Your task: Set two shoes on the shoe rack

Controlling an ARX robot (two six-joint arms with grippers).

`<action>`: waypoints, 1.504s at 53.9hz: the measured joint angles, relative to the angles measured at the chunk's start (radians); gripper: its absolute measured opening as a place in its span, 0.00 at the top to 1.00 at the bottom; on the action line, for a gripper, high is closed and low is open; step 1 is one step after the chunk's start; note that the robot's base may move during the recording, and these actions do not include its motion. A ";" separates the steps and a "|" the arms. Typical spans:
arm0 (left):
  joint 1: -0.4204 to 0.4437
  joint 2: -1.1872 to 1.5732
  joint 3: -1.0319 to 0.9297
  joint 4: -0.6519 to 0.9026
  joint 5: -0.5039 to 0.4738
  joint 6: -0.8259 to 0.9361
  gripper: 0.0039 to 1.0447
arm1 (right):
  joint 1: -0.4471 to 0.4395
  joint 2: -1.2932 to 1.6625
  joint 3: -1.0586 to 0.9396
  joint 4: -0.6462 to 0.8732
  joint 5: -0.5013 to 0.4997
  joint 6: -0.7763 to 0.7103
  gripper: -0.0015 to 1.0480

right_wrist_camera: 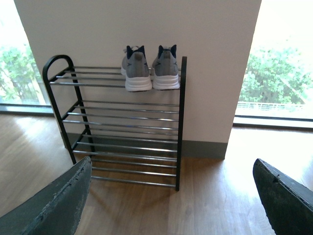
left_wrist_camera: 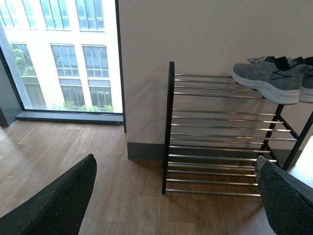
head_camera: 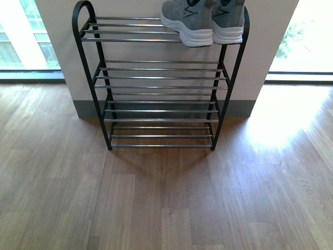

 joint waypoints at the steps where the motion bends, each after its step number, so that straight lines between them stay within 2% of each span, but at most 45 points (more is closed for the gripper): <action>1: 0.000 0.000 0.000 0.000 0.000 0.000 0.09 | 0.000 0.000 0.000 0.000 0.000 0.000 0.09; 81: 0.000 0.000 0.000 0.000 0.000 0.000 0.09 | 0.002 0.000 0.000 -0.001 0.001 0.000 0.09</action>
